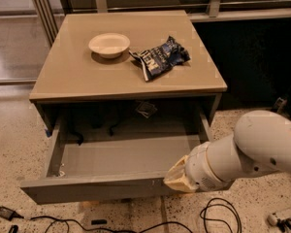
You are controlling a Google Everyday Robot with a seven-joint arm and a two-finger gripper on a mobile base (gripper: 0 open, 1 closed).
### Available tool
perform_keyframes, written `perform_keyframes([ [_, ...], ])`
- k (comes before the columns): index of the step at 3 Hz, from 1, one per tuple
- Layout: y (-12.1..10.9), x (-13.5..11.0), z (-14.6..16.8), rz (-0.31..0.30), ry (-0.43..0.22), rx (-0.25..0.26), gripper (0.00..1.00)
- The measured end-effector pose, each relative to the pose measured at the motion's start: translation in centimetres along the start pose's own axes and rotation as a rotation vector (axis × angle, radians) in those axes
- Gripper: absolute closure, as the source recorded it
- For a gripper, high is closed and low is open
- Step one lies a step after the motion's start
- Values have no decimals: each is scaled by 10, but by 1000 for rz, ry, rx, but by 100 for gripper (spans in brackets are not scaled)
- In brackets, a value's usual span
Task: Close top drawer
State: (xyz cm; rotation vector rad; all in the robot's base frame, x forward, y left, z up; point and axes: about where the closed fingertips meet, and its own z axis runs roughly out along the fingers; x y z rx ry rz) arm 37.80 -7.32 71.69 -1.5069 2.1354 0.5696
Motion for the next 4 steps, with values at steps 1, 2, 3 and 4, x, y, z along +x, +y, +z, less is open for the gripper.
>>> perform_keyframes([
  [1,5,2,24,18,-8,-15,100],
  [2,10,7,42,35,-11,-25,100],
  [3,10,7,44,37,-11,-26,85],
  [4,10,7,44,37,-11,-26,54],
])
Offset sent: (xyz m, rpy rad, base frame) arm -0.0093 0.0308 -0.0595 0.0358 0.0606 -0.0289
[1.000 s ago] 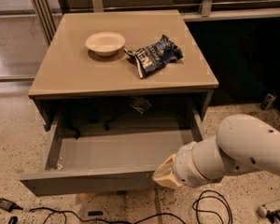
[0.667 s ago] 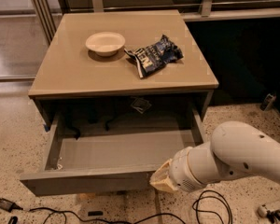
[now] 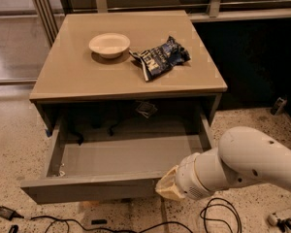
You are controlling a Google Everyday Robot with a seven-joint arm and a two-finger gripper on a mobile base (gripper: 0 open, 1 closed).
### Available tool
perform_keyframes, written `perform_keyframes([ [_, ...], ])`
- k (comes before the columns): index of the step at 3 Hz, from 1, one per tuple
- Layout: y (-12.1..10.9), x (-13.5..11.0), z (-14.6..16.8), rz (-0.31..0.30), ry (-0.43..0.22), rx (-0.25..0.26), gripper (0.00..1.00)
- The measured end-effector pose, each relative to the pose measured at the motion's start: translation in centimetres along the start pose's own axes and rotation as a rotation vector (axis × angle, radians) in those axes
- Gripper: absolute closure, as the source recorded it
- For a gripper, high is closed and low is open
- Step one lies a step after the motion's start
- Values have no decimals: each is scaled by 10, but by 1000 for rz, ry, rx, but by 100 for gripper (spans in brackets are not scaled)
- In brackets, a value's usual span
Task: Close top drawer
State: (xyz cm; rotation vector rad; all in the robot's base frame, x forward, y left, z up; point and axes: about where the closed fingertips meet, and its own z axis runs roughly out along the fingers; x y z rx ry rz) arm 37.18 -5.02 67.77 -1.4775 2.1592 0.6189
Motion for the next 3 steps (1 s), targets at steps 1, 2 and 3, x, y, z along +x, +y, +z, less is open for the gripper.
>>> perform_keyframes([
  [1,0,0,0,0,0,0,31],
  [2,-10,-20,6,-65,-20,5,7],
  [3,-11,-22,7,-71,-24,8,0],
])
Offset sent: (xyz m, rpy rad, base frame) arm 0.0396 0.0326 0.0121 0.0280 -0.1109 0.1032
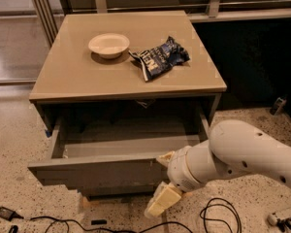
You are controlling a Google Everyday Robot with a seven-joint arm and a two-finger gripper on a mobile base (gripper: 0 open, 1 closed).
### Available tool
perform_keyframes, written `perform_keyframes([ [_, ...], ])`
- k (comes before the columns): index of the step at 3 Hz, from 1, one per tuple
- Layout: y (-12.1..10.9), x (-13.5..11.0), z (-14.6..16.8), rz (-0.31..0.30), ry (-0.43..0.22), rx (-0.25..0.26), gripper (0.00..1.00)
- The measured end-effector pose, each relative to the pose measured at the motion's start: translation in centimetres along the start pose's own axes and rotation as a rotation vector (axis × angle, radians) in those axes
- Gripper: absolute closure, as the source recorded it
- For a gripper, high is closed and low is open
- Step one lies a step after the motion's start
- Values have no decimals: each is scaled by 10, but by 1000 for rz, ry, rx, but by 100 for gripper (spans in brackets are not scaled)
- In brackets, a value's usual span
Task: Close top drawer
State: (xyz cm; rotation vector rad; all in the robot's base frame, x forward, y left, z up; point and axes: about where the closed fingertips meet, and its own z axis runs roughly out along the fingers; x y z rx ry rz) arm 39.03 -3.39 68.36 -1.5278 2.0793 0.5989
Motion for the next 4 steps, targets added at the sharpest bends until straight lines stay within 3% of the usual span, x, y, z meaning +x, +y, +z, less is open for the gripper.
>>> perform_keyframes([
  [1,-28,-9,6,-10,-9,17,12],
  [2,-68,-20,17,-26,-13,34,34],
  [3,-89,-23,23,-30,-7,45,59],
  [4,-130,-39,28,-54,-11,75,65],
])
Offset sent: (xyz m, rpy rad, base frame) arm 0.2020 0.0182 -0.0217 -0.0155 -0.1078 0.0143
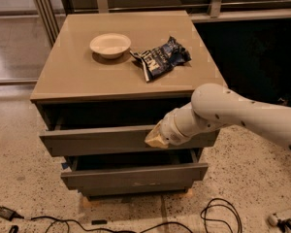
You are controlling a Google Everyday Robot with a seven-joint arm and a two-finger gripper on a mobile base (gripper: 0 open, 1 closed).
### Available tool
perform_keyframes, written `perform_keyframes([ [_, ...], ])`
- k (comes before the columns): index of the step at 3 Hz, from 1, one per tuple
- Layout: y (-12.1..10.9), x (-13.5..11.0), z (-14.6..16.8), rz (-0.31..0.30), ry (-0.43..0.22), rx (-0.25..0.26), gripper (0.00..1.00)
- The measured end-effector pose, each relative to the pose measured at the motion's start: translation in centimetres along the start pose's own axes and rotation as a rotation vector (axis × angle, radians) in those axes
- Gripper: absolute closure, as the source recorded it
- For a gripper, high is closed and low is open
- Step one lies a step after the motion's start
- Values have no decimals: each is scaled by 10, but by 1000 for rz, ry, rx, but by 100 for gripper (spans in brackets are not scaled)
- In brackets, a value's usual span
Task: Close top drawer
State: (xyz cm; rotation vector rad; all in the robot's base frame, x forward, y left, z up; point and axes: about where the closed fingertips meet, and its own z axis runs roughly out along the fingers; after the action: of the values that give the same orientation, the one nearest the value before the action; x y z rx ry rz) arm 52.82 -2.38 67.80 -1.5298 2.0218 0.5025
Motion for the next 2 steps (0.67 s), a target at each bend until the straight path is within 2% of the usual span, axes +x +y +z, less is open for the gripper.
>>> perform_keyframes([
  [2,4,-1,-2,1,-3,-1,19],
])
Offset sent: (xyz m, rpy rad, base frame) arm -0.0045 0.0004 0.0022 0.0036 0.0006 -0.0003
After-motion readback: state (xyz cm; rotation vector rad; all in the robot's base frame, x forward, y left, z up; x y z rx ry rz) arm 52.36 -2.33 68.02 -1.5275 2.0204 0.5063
